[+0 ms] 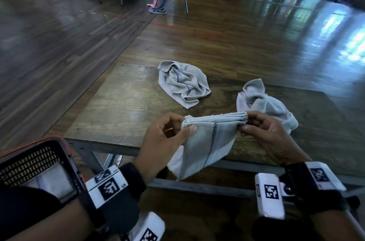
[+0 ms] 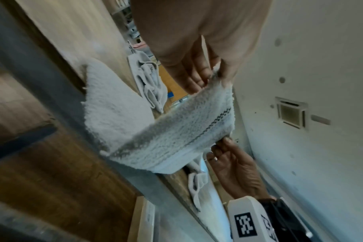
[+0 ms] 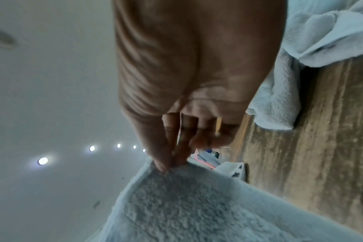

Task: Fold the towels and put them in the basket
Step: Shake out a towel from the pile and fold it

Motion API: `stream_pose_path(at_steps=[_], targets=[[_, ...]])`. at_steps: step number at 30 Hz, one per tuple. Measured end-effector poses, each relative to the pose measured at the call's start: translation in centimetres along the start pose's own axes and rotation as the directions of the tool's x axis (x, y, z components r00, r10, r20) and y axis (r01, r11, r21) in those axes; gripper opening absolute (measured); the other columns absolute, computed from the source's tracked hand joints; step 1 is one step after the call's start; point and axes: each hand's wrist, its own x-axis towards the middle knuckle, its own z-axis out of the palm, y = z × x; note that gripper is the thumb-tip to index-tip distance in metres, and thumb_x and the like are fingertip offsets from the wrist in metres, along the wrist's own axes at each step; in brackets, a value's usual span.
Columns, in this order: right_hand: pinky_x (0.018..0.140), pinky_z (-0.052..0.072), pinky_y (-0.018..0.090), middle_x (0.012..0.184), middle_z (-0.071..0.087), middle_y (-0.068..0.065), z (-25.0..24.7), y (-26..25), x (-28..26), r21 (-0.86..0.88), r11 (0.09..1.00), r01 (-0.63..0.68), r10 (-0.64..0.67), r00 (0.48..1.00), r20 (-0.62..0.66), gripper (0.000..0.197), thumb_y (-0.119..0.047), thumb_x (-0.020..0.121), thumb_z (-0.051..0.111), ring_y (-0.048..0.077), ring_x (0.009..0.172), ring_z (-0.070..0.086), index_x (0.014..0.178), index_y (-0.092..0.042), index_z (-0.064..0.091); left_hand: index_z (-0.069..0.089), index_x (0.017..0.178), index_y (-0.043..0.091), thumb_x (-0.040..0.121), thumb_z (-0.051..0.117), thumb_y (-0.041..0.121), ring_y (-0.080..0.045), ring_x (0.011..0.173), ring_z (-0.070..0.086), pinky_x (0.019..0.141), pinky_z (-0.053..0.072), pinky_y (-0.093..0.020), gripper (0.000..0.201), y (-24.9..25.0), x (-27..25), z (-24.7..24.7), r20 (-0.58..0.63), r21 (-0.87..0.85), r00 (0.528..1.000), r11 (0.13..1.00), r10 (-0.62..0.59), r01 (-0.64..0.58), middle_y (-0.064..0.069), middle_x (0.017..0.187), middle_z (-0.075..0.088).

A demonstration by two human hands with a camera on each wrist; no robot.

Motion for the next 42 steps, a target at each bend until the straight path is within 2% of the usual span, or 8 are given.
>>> stream_pose_path(at_steps=[4, 9, 12, 15, 24, 30, 35, 42], targets=[[0.075, 0.051, 0.014, 0.089, 0.071, -0.006, 1.0, 1.2, 2.4, -0.289, 0.957, -0.005, -0.003, 1.0, -0.029, 0.016, -0.007, 0.086, 0.062, 0.003, 0.083, 0.063, 0.096, -0.018, 0.068, 0.057, 0.074, 0.02, 0.081, 0.071, 0.023, -0.022, 0.08, 0.064, 0.068, 0.057, -0.038, 0.015, -2.5, 0.6, -1.0, -0.065, 0.212, 0.99, 0.968, -0.124, 0.135, -0.01, 0.083, 0.064], [0.071, 0.049, 0.012, 0.09, 0.069, -0.01, 4.1, 3.3, 6.0, -0.372, 0.923, -0.097, 0.099, 0.995, -0.013, 0.013, -0.016, 0.089, 0.061, -0.002, 0.08, 0.062, 0.089, -0.028, 0.066, 0.054, 0.075, 0.018, 0.083, 0.063, 0.025, 0.004, 0.056, 0.055, 0.047, 0.045, -0.012, 0.014, -5.9, 1.0, -2.7, -0.113, 0.433, 0.977, 0.876, -0.182, 0.213, 0.003, 0.074, 0.064], [0.064, 0.043, 0.003, 0.087, 0.067, -0.014, 6.0, 4.4, 7.8, -0.431, 0.897, -0.098, 0.088, 0.995, -0.043, 0.01, -0.021, 0.088, 0.063, -0.013, 0.072, 0.06, 0.087, -0.03, 0.066, 0.055, 0.079, 0.013, 0.082, 0.062, 0.028, -0.005, 0.06, 0.058, 0.056, 0.054, -0.027, 0.016, -6.8, 1.4, -4.2, -0.174, 0.46, 0.967, 0.853, -0.187, 0.248, -0.003, 0.074, 0.065], [0.071, 0.045, 0.015, 0.095, 0.069, -0.005, 7.3, 5.1, 9.3, -0.521, 0.844, -0.129, 0.102, 0.991, -0.081, 0.014, -0.026, 0.088, 0.062, 0.0, 0.083, 0.061, 0.098, -0.019, 0.07, 0.057, 0.08, 0.016, 0.084, 0.058, 0.033, -0.017, 0.07, 0.062, 0.066, 0.054, -0.041, 0.018, -7.4, 2.1, -5.7, -0.171, 0.549, 0.966, 0.795, -0.195, 0.258, -0.002, 0.076, 0.066], [0.086, 0.048, 0.033, 0.109, 0.068, -0.001, 9.4, 6.7, 10.8, -0.798, 0.571, -0.192, 0.179, 0.978, -0.108, 0.028, -0.038, 0.09, 0.056, 0.016, 0.099, 0.06, 0.106, -0.019, 0.068, 0.052, 0.086, 0.015, 0.087, 0.054, 0.038, -0.025, 0.081, 0.059, 0.073, 0.051, -0.04, 0.023, -7.5, 3.1, -7.1, -0.142, 0.791, 0.969, 0.565, -0.201, 0.233, -0.004, 0.084, 0.061], [0.084, 0.048, 0.036, 0.106, 0.069, 0.006, 9.3, 6.3, 10.3, -0.754, 0.625, -0.202, 0.304, 0.953, -0.004, 0.033, -0.035, 0.088, 0.059, 0.019, 0.096, 0.062, 0.11, -0.01, 0.068, 0.05, 0.091, 0.01, 0.092, 0.044, 0.039, -0.03, 0.091, 0.056, 0.071, 0.044, -0.037, 0.03, -7.2, 4.0, -7.2, -0.049, 0.927, 0.953, 0.342, -0.3, 0.156, -0.012, 0.1, 0.057], [0.068, 0.043, 0.029, 0.092, 0.07, 0.017, 8.3, 5.7, 9.5, -0.59, 0.75, -0.3, 0.371, 0.929, -0.001, 0.039, -0.031, 0.089, 0.06, 0.014, 0.077, 0.059, 0.099, 0.005, 0.066, 0.048, 0.078, 0.009, 0.092, 0.045, 0.03, -0.032, 0.077, 0.055, 0.062, 0.035, -0.032, 0.025, -6.6, 4.8, -6.6, -0.058, 0.87, 0.927, 0.437, -0.369, 0.228, -0.018, 0.086, 0.057], [0.068, 0.051, 0.027, 0.101, 0.064, 0.007, 6.6, 4.4, 7.3, -0.001, 0.905, -0.424, 0.423, 0.904, -0.067, 0.015, -0.02, 0.09, 0.06, 0.015, 0.088, 0.061, 0.102, -0.013, 0.06, 0.042, 0.066, 0.016, 0.085, 0.055, 0.016, -0.01, 0.052, 0.041, 0.041, 0.034, -0.012, 0.023, -4.8, 7.1, -5.3, -0.034, 0.657, 0.961, 0.719, -0.274, 0.228, -0.002, 0.064, 0.048]])
